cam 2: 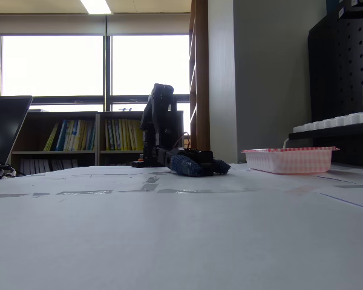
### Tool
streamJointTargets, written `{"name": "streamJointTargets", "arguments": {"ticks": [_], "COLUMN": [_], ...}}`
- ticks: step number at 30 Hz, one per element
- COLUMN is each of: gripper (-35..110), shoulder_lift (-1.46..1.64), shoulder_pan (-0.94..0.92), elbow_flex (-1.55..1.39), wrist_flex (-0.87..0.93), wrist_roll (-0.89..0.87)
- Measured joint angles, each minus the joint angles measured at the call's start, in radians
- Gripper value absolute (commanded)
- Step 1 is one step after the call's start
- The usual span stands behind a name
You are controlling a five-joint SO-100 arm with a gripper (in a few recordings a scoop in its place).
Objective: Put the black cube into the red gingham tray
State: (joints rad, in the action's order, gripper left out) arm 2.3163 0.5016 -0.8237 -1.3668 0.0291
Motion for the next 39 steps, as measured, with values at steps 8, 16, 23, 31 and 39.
{"name": "streamJointTargets", "arguments": {"ticks": [8, 16, 23, 31, 39], "gripper": [0, 0, 0, 0, 0], "shoulder_lift": [0.0, -0.109, -0.508, -0.663, -0.486], "shoulder_pan": [-0.002, -0.006, -0.017, 0.118, 0.374], "elbow_flex": [-0.003, 0.005, -0.034, -0.713, -1.296], "wrist_flex": [0.0, 0.195, 0.934, 2.207, 2.741], "wrist_roll": [-0.008, -0.021, -0.015, 0.201, 0.397]}}
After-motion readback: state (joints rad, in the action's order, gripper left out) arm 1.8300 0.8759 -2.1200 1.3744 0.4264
